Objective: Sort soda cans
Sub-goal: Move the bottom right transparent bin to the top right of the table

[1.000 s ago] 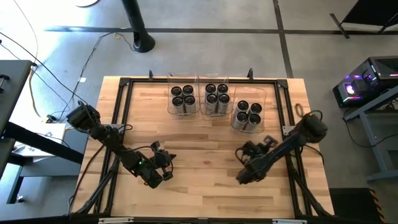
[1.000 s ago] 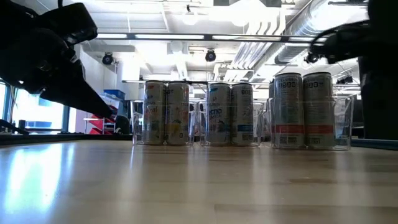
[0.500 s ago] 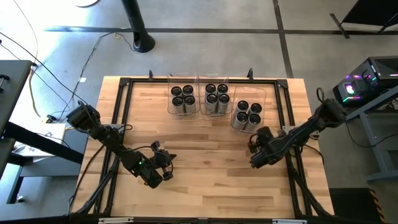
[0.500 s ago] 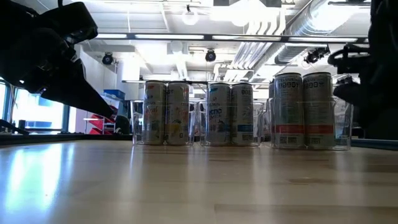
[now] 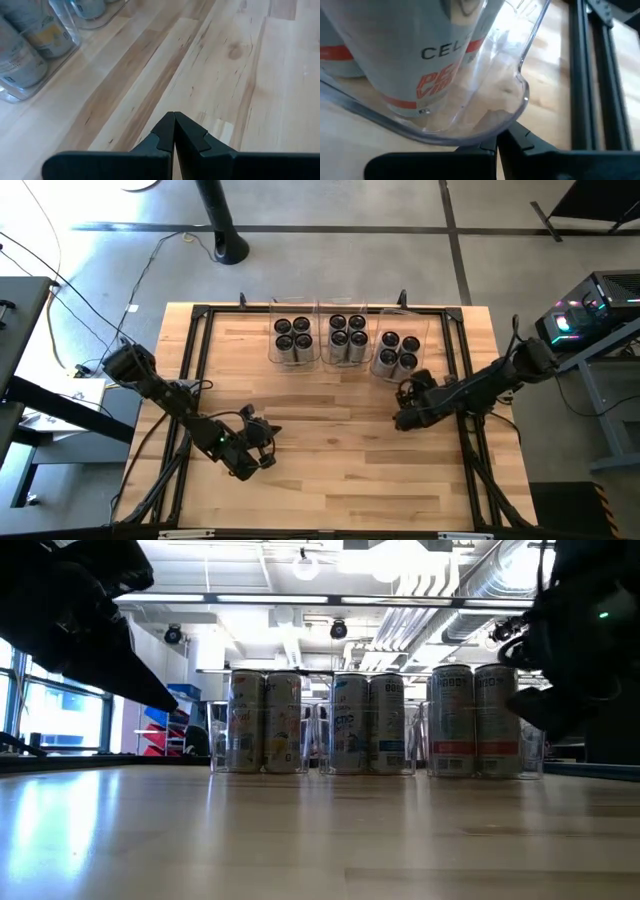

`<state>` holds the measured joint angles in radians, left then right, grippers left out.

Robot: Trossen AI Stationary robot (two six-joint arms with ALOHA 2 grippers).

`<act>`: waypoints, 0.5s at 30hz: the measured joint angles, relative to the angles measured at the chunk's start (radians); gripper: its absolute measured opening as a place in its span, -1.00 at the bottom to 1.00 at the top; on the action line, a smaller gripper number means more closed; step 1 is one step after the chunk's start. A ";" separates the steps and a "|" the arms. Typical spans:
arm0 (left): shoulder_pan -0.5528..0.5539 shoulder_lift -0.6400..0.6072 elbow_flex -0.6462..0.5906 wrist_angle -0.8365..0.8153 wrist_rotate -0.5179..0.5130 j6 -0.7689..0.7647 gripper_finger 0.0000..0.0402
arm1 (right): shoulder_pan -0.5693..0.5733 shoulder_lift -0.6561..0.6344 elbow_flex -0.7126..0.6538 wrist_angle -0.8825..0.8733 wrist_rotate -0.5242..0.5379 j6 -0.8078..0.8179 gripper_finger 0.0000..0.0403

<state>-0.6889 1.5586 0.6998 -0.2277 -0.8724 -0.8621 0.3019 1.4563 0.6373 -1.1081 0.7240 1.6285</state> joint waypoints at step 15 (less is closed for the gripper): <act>0.023 -0.165 0.000 -0.256 -0.069 -0.045 -1.00 | -0.089 -0.179 0.022 -0.099 -0.162 -0.328 -1.00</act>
<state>-0.6659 1.3940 0.6998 -0.4839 -0.9413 -0.9068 0.2134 1.2773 0.6590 -1.2071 0.5618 1.3001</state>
